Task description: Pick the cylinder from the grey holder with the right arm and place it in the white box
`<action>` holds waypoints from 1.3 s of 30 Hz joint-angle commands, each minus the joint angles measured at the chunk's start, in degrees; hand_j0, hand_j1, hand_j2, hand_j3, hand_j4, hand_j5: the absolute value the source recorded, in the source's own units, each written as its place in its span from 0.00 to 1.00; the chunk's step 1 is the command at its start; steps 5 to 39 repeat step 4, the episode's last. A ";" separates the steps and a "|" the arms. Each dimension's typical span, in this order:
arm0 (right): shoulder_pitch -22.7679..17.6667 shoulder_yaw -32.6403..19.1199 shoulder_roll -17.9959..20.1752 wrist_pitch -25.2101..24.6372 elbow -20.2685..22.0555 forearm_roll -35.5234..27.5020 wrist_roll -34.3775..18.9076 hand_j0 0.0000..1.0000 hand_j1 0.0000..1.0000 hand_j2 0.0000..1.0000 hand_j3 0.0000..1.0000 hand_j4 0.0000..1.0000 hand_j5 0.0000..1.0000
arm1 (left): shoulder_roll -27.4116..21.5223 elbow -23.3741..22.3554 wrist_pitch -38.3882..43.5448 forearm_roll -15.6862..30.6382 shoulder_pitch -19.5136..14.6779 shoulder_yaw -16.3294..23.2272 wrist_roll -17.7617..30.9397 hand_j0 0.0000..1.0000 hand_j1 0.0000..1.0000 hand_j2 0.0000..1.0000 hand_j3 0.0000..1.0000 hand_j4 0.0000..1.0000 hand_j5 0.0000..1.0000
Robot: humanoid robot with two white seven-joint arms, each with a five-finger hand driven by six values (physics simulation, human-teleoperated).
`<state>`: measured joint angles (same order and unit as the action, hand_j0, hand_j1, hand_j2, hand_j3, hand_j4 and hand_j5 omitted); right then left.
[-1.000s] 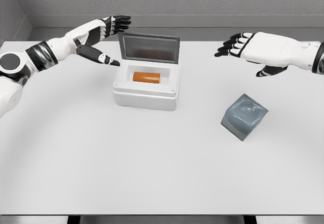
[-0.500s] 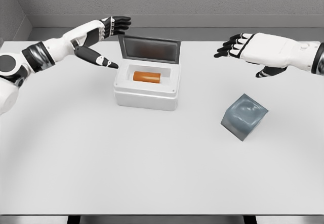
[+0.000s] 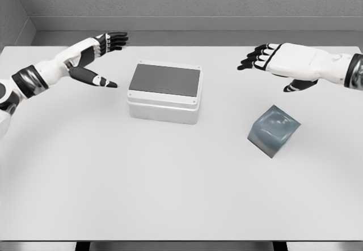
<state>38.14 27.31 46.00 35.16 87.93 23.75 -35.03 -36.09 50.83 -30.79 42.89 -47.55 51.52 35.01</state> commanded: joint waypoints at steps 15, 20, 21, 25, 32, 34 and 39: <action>0.00 0.03 -0.12 -0.16 -0.04 -0.28 0.03 1.00 1.00 1.00 1.00 1.00 1.00 | -1.44 -5.91 -4.21 0.36 0.00 -0.11 -0.01 1.00 1.00 1.00 1.00 1.00 1.00; 0.00 0.03 -0.12 -0.16 -0.04 -0.28 0.03 1.00 1.00 1.00 1.00 1.00 1.00 | -1.44 -5.91 -4.21 0.36 0.00 -0.11 -0.01 1.00 1.00 1.00 1.00 1.00 1.00; 0.00 0.03 -0.12 -0.16 -0.04 -0.28 0.03 1.00 1.00 1.00 1.00 1.00 1.00 | -1.44 -5.91 -4.21 0.36 0.00 -0.11 -0.01 1.00 1.00 1.00 1.00 1.00 1.00; 0.00 0.03 -0.12 -0.16 -0.04 -0.28 0.03 1.00 1.00 1.00 1.00 1.00 1.00 | -1.44 -5.91 -4.21 0.36 0.00 -0.11 -0.01 1.00 1.00 1.00 1.00 1.00 1.00; 0.00 0.03 -0.12 -0.16 -0.04 -0.28 0.03 1.00 1.00 1.00 1.00 1.00 1.00 | -1.44 -5.91 -4.21 0.36 0.00 -0.11 -0.01 1.00 1.00 1.00 1.00 1.00 1.00; 0.00 0.03 -0.12 -0.16 -0.04 -0.28 0.03 1.00 1.00 1.00 1.00 1.00 1.00 | -1.44 -5.91 -4.21 0.36 0.00 -0.11 -0.01 1.00 1.00 1.00 1.00 1.00 1.00; 0.00 0.03 -0.12 -0.16 -0.04 -0.28 0.03 1.00 1.00 1.00 1.00 1.00 1.00 | -1.44 -5.91 -4.21 0.36 0.00 -0.11 -0.01 1.00 1.00 1.00 1.00 1.00 1.00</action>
